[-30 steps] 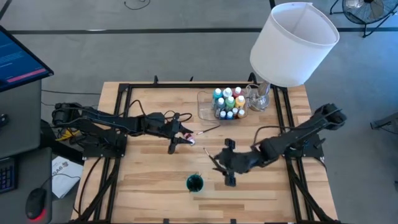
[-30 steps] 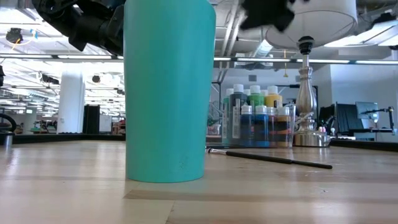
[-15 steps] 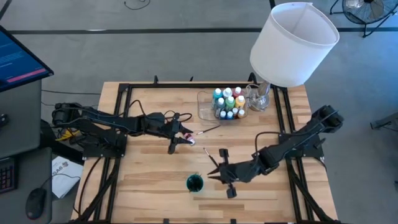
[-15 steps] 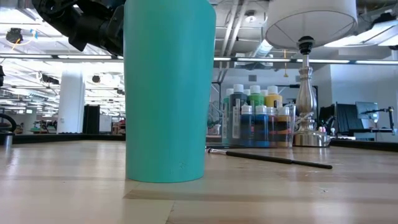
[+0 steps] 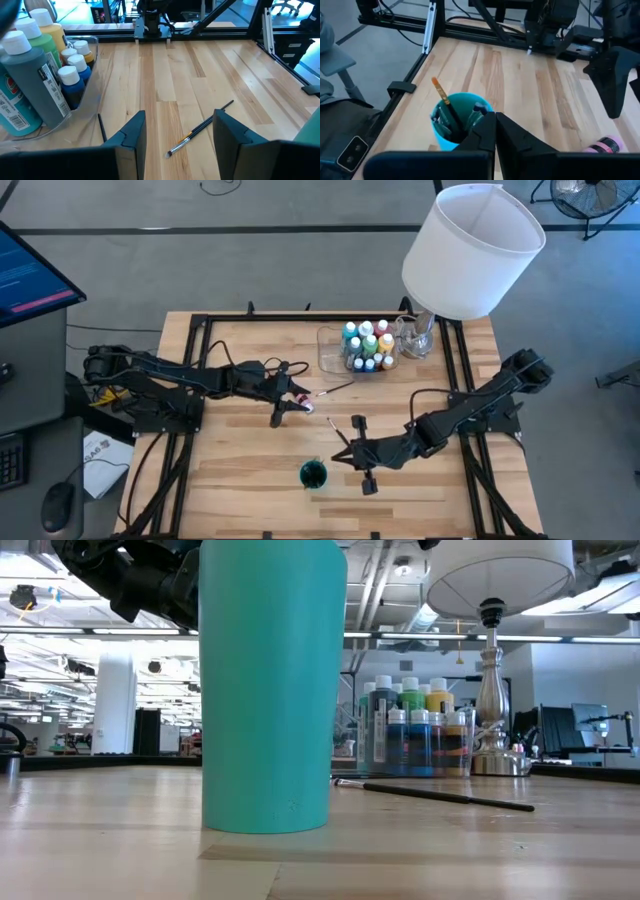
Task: Pick & Place Paint Supplies
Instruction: Put the silver paintbrush into the green cup
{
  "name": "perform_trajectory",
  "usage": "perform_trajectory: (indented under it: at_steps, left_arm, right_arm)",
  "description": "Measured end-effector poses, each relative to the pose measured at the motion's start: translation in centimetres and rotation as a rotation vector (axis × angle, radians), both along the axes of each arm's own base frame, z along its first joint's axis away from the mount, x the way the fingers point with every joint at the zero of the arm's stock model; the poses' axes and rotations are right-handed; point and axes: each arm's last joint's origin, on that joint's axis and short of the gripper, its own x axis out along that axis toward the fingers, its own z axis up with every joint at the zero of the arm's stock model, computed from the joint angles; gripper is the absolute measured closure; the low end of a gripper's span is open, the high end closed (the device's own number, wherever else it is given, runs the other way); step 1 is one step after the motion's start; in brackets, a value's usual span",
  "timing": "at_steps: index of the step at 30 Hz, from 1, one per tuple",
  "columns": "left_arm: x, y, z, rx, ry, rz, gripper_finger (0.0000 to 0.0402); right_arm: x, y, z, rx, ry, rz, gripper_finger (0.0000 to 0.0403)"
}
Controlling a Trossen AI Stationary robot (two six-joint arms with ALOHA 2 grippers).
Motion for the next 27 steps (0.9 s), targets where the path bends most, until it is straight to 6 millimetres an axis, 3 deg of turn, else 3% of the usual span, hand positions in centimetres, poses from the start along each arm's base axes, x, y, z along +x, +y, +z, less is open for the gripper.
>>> perform_trajectory:
  at_steps: [20, 27]
  left_arm:
    - [0.0, 0.0, 0.0, 0.000, -0.001, 0.000, 0.0280]
    - [0.0, 0.0, 0.0, 0.000, -0.001, 0.000, 0.0280]
  right_arm:
    - [0.2, 0.2, 0.6, 0.017, -0.075, 0.010, 0.0402]
    - [-0.7, -1.0, -2.3, 0.105, -0.298, -0.002, 0.0402]
